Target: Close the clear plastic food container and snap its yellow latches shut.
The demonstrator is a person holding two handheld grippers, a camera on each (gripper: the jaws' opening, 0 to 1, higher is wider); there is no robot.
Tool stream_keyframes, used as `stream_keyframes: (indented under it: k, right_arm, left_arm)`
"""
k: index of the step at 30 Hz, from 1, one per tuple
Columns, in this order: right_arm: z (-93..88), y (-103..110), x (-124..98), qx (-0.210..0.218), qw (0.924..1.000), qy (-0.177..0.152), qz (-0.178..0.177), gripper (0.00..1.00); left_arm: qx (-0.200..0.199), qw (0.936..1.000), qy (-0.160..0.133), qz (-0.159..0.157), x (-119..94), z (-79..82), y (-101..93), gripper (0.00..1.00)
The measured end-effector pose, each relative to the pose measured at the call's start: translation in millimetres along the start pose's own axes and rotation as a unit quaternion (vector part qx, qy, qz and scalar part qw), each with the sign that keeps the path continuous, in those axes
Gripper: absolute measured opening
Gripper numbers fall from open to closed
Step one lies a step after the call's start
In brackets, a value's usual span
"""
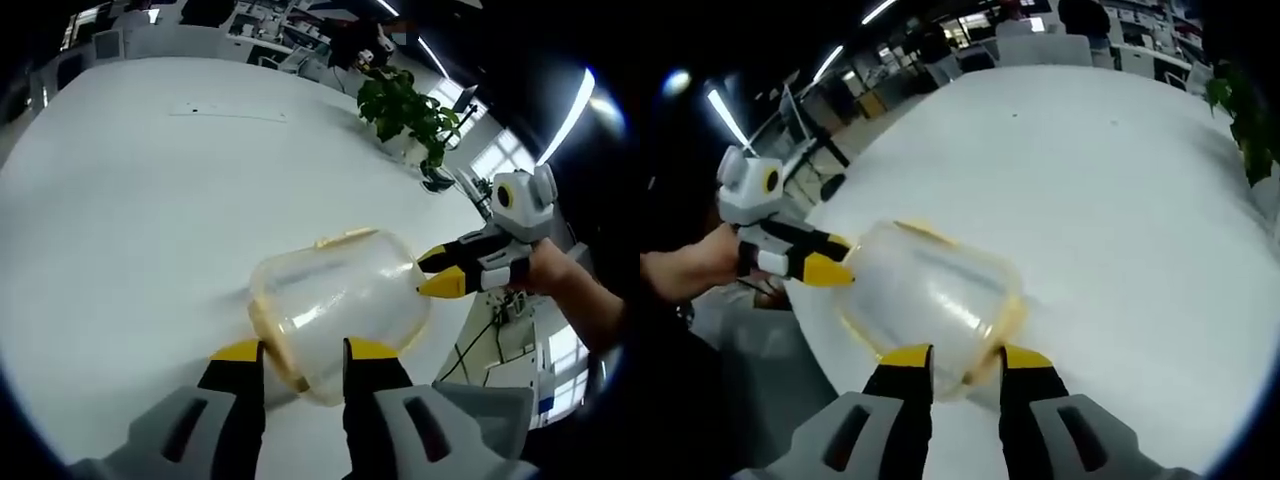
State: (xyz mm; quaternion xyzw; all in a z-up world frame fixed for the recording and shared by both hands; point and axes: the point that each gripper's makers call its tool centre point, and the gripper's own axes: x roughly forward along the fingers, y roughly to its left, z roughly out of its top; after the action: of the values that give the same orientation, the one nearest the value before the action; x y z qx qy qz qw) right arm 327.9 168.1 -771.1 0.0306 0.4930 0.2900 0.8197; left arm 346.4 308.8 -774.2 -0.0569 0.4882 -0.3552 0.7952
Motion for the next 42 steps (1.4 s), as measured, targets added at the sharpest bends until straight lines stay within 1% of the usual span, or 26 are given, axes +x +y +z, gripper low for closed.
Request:
stream_keyframes:
  k: [2,3,4,6,7,8,9,10,14,19,23,27,28,30,33,35,36,37,39,42]
  right_arm:
    - [0.5,-0.6,0.3,-0.007,0.9999,0.008,0.003,0.22]
    - [-0.1,-2.0,0.6,0.004,0.9999,0.012,0.005,0.2]
    - [-4.3,1.2,-1.0,0.013,0.9998,0.016,0.005,0.2]
    - [-4.1,4.0,0.5,0.01,0.9998,0.017,0.002,0.2]
    - [-6.8,4.2,0.7,0.013,0.9997,0.022,0.003,0.2]
    - [-7.5,3.4,1.8,0.01,0.9997,0.021,0.004,0.2]
    - [-9.1,2.8,2.8,0.014,0.9997,0.02,0.006,0.19]
    - [-8.5,2.9,2.8,0.019,0.9996,0.02,0.007,0.19]
    - [-5.7,1.4,2.9,0.015,0.9997,0.019,0.009,0.2]
    - [-2.6,-0.9,3.2,0.024,0.9993,0.027,0.005,0.21]
    - [-0.8,-1.8,2.4,0.025,0.9993,0.027,0.002,0.22]
    - [-0.1,-3.5,0.9,0.027,0.9994,0.021,0.005,0.22]
    - [0.3,-1.8,0.4,0.022,0.9996,0.018,0.004,0.22]
    - [1.2,-3.7,1.2,0.02,0.9996,0.017,0.004,0.22]
    - [3.7,-4.8,0.6,0.017,0.9997,0.015,0.005,0.22]
    - [2.6,-3.9,0.1,0.017,0.9998,0.011,0.001,0.22]
    - [2.2,-3.6,-0.4,0.006,1.0,0.006,-0.005,0.22]
    - [3.0,-4.1,-0.2,0.005,1.0,0.005,-0.007,0.23]
    - [1.3,-2.5,-1.3,0.011,0.9999,0.007,-0.009,0.23]
    - [-0.5,-2.6,-2.1,0.021,0.9997,-0.003,-0.01,0.23]
  left_arm:
    - [0.003,0.9999,0.01,-0.001,0.7,0.0,-1.1,0.26]
    - [0.002,0.9999,0.01,-0.009,0.9,0.6,-3.5,0.26]
    - [-0.004,0.9998,0.016,-0.009,-1.3,1.4,-0.6,0.25]
    - [0.003,0.9998,0.016,-0.007,-1.5,1.6,-0.2,0.25]
    - [-0.005,0.9992,0.011,-0.037,1.4,4.3,-11.5,0.23]
    - [-0.016,0.9998,0.013,0.004,-0.6,6.5,-2.6,0.23]
    - [-0.007,0.9999,0.016,-0.001,-0.4,7.6,-5.8,0.23]
    - [-0.011,0.9998,0.018,-0.001,-1.1,9.0,-5.7,0.23]
    - [-0.002,0.9998,0.018,-0.007,-2.2,7.0,-4.4,0.25]
    - [-0.001,0.9999,0.014,-0.004,-1.0,2.9,-2.3,0.27]
    - [-0.005,0.9998,0.019,-0.003,-0.5,1.8,-1.0,0.28]
    - [-0.002,0.9998,0.02,-0.006,-1.5,-0.4,0.2,0.28]
    - [0.0,0.9998,0.019,-0.008,-2.1,-1.0,0.2,0.29]
    - [0.014,0.9998,0.014,-0.007,-2.4,-0.6,-0.3,0.29]
    - [0.023,0.9996,0.014,-0.002,-1.5,-0.5,-1.9,0.3]
    - [0.025,0.9996,0.013,-0.004,-1.1,0.2,-0.3,0.3]
    - [0.027,0.9995,0.014,-0.008,-1.8,-0.6,0.5,0.3]
    - [0.028,0.9995,0.014,-0.01,-0.1,0.6,1.2,0.31]
    - [0.033,0.9992,0.018,-0.012,0.9,0.8,0.4,0.31]
    - [0.045,0.9988,0.018,-0.012,-0.6,0.6,-0.3,0.31]
